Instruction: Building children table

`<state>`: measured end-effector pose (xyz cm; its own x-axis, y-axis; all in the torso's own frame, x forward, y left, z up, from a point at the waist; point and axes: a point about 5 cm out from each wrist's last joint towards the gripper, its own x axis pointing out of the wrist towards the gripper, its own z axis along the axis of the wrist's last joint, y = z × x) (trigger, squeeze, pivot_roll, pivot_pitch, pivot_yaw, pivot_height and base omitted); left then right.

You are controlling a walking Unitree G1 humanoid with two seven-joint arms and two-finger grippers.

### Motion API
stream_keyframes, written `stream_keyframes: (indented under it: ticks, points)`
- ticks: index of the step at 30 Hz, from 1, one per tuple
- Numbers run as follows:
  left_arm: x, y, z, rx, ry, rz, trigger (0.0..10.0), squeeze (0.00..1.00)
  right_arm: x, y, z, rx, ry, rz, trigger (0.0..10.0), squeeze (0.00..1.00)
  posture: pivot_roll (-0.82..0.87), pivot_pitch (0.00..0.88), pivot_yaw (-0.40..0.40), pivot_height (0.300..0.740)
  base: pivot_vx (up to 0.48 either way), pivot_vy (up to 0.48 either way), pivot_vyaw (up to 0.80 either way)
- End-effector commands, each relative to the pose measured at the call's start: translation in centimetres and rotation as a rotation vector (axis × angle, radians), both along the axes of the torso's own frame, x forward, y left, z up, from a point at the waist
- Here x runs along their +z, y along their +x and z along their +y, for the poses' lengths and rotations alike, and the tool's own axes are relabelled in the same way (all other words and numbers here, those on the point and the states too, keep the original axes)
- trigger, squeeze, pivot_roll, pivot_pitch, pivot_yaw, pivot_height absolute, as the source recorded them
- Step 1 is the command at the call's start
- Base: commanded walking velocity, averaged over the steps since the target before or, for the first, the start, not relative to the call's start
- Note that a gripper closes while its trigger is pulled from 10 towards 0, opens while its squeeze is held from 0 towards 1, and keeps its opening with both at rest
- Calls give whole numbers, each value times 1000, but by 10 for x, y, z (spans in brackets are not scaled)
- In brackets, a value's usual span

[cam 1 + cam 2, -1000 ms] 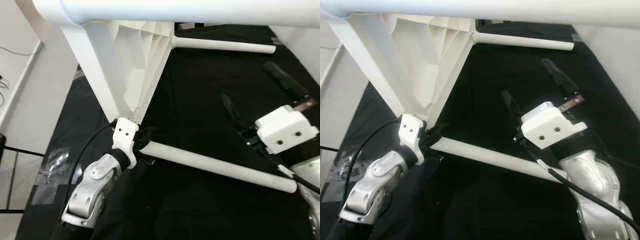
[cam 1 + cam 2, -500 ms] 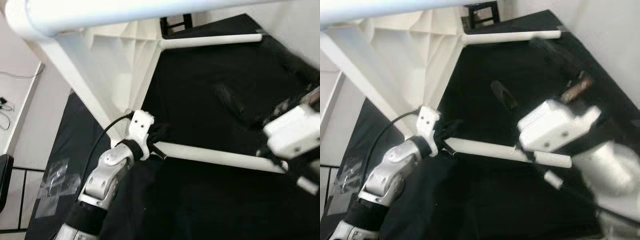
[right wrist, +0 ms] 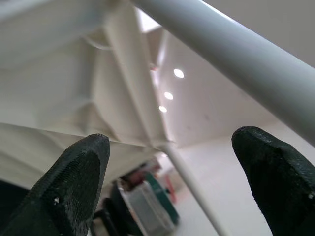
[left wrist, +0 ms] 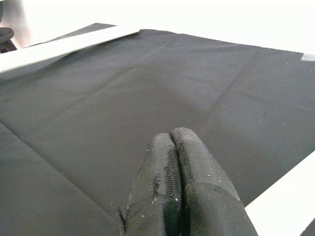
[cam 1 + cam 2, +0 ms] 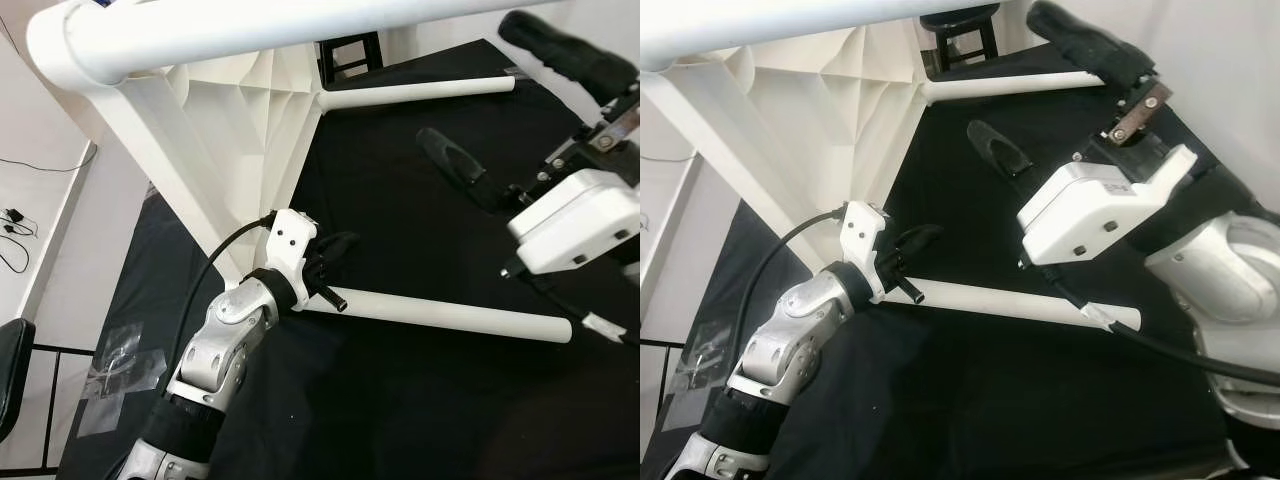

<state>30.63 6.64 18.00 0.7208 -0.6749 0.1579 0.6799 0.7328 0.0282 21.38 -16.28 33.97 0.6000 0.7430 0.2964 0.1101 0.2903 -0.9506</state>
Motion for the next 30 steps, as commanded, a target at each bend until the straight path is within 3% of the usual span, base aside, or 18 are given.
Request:
stream_keyframes:
  ticks: [1, 8, 15, 22, 28, 30]
  points:
    - [-1, 2, 4, 14, 8, -3, 10000, 0, -4, -3, 7, 60, -42, 22, 10000, 0, -188, 79, 207, 740, 0, 0, 0]
    - [1, 4, 5, 21, 7, -9, 10000, 0, 4, -1, 11, 82, -68, -41, 10000, 0, -177, 71, 204, 740, 0, 0, 0]
    - [-2, 4, 6, 24, 8, -2, 10000, 0, 22, -4, 12, 51, -133, -199, 10000, 0, -186, 68, 202, 740, 0, 0, 0]
    - [-3, 3, 4, 27, -1, 2, 10000, 0, 33, 1, 10, -14, -171, -277, 10000, 0, -188, 69, 190, 740, 0, 0, 0]
    - [-5, 2, 3, 31, -6, 7, 10000, 0, 38, 4, 4, -75, -148, -316, 10000, 0, -192, 74, 171, 740, 0, 0, 0]
    - [-6, 0, 3, 35, -10, 9, 10000, 0, 38, 7, 0, -91, -66, -299, 10000, 0, -192, 76, 165, 740, 0, 0, 0]
